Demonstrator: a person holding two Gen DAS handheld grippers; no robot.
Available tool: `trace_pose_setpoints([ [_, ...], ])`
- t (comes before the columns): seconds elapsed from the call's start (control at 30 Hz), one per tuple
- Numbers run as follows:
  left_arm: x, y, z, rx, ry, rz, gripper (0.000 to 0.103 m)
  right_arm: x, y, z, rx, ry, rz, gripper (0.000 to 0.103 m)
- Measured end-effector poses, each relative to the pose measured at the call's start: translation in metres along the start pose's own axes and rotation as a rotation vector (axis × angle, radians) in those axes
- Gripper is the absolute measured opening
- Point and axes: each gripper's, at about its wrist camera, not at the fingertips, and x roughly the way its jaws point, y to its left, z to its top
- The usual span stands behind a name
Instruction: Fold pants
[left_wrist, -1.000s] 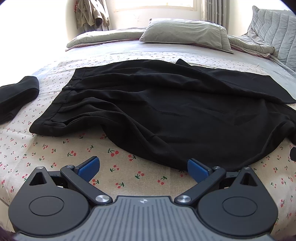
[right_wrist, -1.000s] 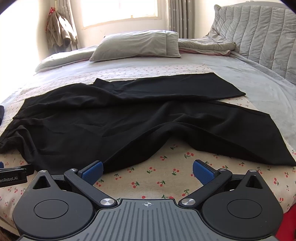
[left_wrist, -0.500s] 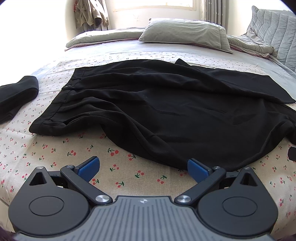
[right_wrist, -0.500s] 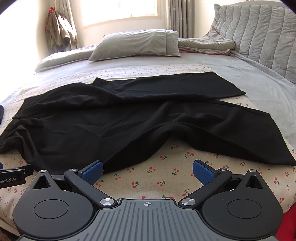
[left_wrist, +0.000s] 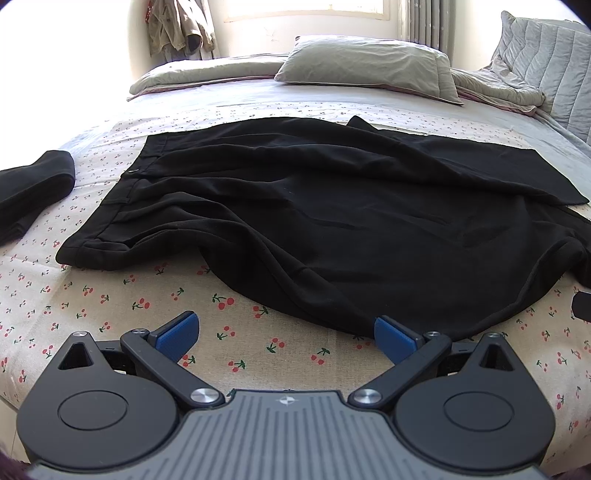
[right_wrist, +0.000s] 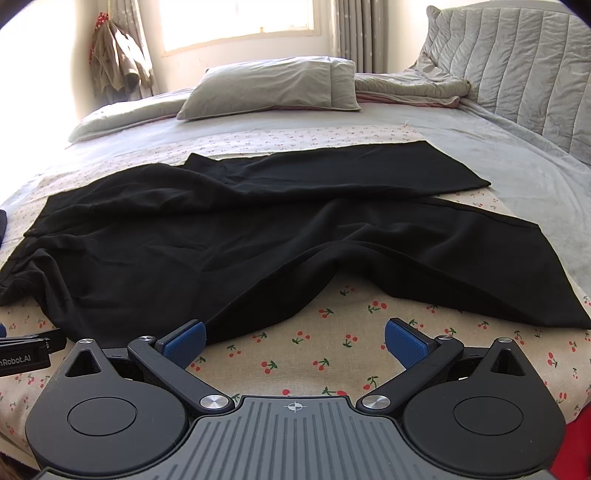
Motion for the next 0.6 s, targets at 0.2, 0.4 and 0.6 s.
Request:
trace_pose_setpoints([
  [0.2, 0.0, 0.0003, 0.0002, -0.001, 0.0, 0.0, 0.103, 0.0001, -0.0002, 0.0004, 0.0, 0.0, 0.0, 0.103],
  [0.4, -0.0002, -0.0009, -0.0002, 0.001, 0.003, 0.0, 0.103, 0.0023, -0.0008, -0.0015, -0.003, 0.005, -0.002, 0.103],
  [0.6, -0.0021, 0.001, -0.0004, 0.002, 0.002, -0.003, 0.103, 0.0036, 0.0001, -0.0014, -0.004, 0.01, -0.003, 0.103],
])
